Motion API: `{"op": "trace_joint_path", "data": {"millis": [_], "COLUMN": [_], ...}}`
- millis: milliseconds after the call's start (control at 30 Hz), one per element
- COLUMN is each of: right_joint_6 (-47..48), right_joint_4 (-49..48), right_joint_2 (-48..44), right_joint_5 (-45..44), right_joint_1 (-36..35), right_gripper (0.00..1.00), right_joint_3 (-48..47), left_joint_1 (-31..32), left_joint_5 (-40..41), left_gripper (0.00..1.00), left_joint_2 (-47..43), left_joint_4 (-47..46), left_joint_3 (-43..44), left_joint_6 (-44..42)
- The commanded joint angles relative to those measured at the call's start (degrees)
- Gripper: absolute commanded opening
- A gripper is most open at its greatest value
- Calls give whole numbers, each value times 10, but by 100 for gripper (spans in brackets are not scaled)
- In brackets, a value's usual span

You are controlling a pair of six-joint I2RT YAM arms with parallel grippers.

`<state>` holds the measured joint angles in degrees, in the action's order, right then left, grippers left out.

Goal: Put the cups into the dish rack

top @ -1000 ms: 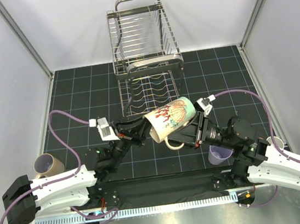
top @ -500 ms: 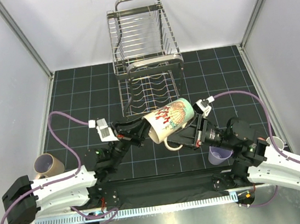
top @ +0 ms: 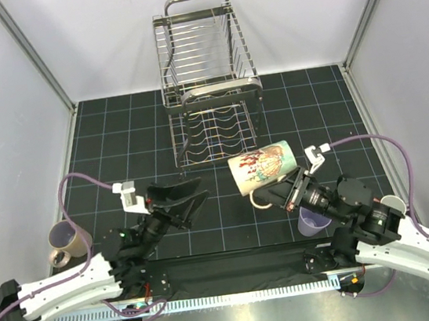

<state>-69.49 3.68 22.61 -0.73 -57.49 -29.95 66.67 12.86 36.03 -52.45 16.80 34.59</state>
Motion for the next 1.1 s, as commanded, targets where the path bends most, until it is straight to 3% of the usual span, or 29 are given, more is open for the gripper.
{"op": "trace_joint_path", "data": {"millis": [0,100,133,300,433,533,600,733,767,867,1067], "right_joint_6": [66,117,136,212,273,316,360,433,442,480,521], "right_joint_4": [27,155,188,408,455,460,441,335,302,253,122], "right_joint_2": [-37,-44,-42,3,78,146,186,207,215,265,367], "right_joint_5": [-97,-175,-196,-361,-420,-436,-413,-180,-155,-85,-16], "right_joint_1": [1,1,2,2,3,23,69,323,350,416,452], "right_gripper": [4,4,4,4,4,4,4,4,4,4,4], "right_joint_3": [-24,-69,-97,-190,-257,-294,-302,-265,-260,-262,-275], "left_joint_1": [3,3,3,3,3,3,2,3,3,3,2], "left_joint_5": [47,95,109,175,175,165,158,149,145,139,138], "left_gripper": [64,65,66,73,74,74,74,74,75,75,76], "left_joint_2": [-75,-145,-158,-187,-130,-71,-48,-7,3,18,27], "left_joint_4": [107,206,282,497,620,646,655,653,650,651,653], "left_joint_3": [-22,-16,-9,82,149,181,194,205,206,215,206], "left_joint_6": [28,51,60,105,109,108,108,107,105,101,110]}}
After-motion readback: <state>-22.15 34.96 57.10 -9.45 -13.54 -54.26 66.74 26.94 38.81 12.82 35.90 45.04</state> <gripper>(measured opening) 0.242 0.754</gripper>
